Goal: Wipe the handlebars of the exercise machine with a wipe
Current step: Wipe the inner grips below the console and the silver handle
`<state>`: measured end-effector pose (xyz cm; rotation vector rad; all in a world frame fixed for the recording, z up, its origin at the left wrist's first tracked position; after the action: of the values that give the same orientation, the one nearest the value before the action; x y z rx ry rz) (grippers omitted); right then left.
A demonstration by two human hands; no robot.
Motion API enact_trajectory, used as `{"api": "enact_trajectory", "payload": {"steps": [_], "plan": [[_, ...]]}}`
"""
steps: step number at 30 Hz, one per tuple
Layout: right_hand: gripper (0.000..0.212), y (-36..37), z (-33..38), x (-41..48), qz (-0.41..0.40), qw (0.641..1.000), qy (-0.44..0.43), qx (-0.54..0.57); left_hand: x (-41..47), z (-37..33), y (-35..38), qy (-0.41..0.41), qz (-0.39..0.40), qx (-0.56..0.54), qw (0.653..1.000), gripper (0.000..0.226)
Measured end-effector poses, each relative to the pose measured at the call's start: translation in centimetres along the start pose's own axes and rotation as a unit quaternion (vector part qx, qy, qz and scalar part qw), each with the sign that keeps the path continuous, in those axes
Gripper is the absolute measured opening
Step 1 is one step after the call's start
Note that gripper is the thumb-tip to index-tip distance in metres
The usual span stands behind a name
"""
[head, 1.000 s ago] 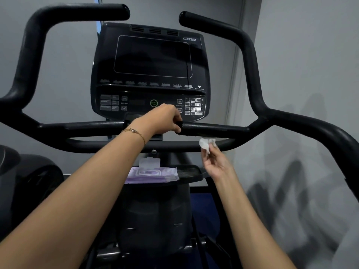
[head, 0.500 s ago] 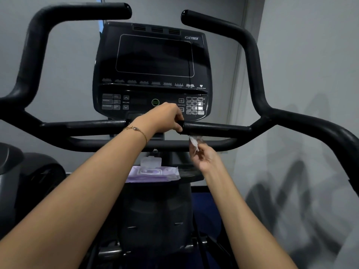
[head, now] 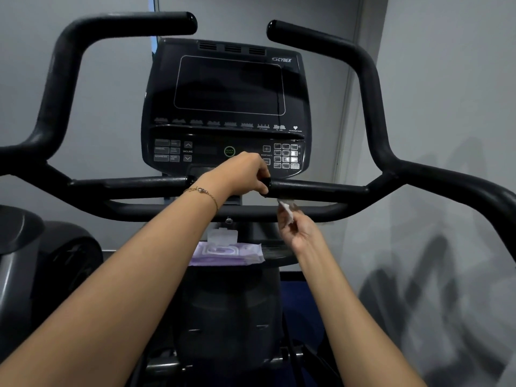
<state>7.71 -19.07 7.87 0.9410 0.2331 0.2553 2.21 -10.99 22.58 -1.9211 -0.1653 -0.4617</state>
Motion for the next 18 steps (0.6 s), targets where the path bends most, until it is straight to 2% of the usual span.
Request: {"api": "enact_trajectory", "payload": {"steps": [4,6,13,18], "plan": [[0.024,1.9,-2.0,-0.8,0.033,0.999,0.031,-0.021,0.0,0.0,0.1,-0.001,0.002,0.008,1.000,0.036],[0.021,0.9,-2.5,-1.0,0.025,0.999,0.034,-0.025,0.0,-0.1,0.2,0.001,0.000,0.011,1.000,0.037],[0.021,3.9,-4.7,0.0,0.085,0.990,0.107,0.040,0.0,-0.3,-0.1,0.001,0.003,0.032,0.999,0.035],[0.018,1.8,-3.8,-0.5,0.032,0.987,0.115,0.112,0.1,0.0,0.1,0.004,0.000,0.017,1.000,0.035]]}}
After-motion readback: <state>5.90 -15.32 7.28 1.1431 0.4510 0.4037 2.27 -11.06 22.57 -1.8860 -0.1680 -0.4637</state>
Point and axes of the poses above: each hand's wrist, its own x-axis towards the middle knuckle, its own y-axis out of the palm, z = x × y, the point moved 10 cm from there along x, towards the middle knuckle, and after that the axes turned 8 degrees about -x, right-handed, at the moved point
